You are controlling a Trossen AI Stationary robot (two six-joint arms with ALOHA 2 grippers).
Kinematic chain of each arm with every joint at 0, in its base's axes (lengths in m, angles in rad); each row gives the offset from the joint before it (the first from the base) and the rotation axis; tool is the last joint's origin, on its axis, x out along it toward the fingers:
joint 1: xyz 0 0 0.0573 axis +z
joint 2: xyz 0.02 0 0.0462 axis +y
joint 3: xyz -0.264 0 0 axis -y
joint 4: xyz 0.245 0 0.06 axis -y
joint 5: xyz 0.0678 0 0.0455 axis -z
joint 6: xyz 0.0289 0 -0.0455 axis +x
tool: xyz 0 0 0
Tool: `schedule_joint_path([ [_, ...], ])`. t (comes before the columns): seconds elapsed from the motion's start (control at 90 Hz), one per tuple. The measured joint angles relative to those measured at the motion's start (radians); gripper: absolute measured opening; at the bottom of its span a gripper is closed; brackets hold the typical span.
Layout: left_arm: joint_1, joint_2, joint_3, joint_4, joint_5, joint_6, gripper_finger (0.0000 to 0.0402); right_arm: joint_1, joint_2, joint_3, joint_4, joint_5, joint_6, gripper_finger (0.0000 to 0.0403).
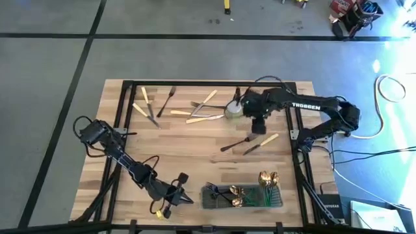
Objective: Sort silverware
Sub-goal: Move the spray bottle from middle right to top right
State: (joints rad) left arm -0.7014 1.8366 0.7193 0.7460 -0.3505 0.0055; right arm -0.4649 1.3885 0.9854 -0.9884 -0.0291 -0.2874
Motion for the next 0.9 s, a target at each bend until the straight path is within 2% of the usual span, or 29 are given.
schedule_joint_path([
  [0.144, -0.003, 0.000, -0.035, 0.047, -0.003, -0.027, 0.0000, -0.125, -0.053, -0.008, 0.057, -0.145, -0.032, 0.0126],
  [0.333, 0.003, 0.000, -0.080, 0.127, -0.016, -0.029, 0.0000, -0.113, -0.140, -0.007, 0.075, -0.253, -0.017, 0.0126],
  [0.489, 0.010, 0.000, -0.099, 0.185, -0.022, -0.021, 0.0000, -0.049, -0.213, -0.008, 0.052, -0.242, 0.021, 0.0126],
  [0.578, 0.010, 0.000, -0.109, 0.197, -0.023, -0.021, 0.0000, -0.048, -0.277, -0.008, 0.049, -0.154, 0.018, 0.0126],
  [0.644, 0.010, 0.000, -0.111, 0.209, -0.026, -0.021, 0.0000, -0.086, -0.314, -0.008, 0.056, -0.087, -0.007, 0.0126],
  [0.722, 0.010, 0.000, -0.111, 0.213, -0.027, -0.021, 0.0000, -0.166, -0.336, -0.007, 0.067, -0.079, -0.030, 0.0126],
  [0.811, 0.010, 0.000, -0.111, 0.222, -0.027, -0.019, 0.0000, -0.254, -0.324, -0.007, 0.074, -0.182, -0.035, 0.0126],
  [0.9, 0.010, 0.000, -0.111, 0.227, -0.027, -0.019, 0.0000, -0.277, -0.309, -0.008, 0.163, -0.375, 0.047, 0.0126],
])
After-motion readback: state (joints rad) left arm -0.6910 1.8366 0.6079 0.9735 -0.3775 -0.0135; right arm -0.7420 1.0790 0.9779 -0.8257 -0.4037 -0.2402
